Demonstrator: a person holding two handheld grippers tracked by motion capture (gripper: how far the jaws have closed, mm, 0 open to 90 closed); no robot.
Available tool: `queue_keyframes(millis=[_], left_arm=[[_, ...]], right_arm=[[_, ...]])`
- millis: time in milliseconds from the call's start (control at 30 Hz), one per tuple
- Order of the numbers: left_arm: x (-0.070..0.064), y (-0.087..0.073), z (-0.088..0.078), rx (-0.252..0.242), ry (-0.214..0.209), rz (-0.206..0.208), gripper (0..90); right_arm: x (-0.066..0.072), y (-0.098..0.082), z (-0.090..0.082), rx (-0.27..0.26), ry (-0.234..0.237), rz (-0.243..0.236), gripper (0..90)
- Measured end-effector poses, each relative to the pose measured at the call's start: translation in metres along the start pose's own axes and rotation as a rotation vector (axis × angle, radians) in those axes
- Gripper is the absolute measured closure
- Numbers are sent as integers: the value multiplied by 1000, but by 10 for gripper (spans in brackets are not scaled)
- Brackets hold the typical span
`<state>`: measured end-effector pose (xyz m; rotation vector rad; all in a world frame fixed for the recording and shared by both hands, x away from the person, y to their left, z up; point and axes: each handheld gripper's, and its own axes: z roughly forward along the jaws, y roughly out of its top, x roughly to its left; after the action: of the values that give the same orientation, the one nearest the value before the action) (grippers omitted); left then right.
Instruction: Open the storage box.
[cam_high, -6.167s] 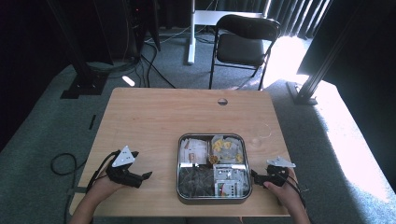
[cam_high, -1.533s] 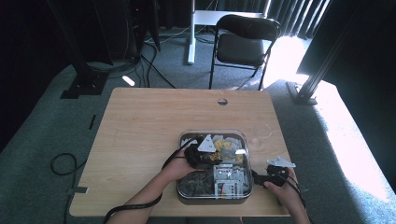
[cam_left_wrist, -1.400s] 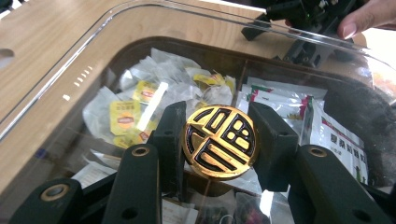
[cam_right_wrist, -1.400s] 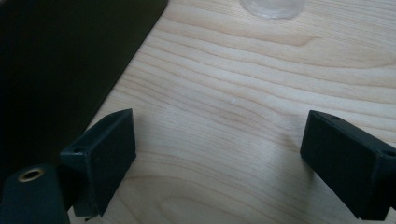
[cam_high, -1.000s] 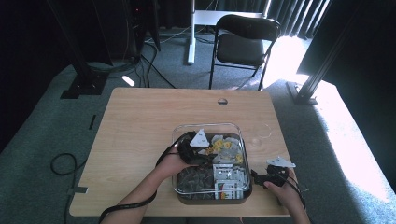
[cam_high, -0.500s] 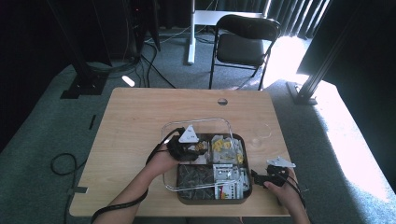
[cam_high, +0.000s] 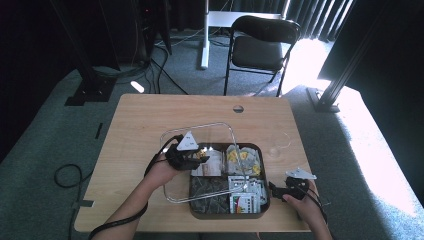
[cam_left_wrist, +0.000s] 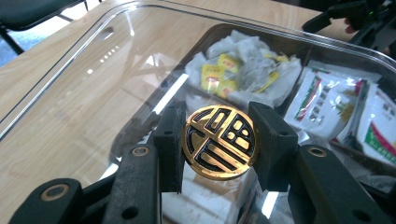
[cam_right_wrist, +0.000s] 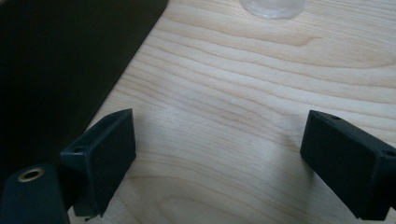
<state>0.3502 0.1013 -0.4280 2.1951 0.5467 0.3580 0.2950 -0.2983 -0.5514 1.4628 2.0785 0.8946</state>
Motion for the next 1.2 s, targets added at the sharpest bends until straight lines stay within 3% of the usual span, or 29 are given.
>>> queue_keyframes(millis=[1200], left_arm=[[46,-56,-59,26,155,-112,596]], right_arm=[[0,0,0,1,0,1,98]])
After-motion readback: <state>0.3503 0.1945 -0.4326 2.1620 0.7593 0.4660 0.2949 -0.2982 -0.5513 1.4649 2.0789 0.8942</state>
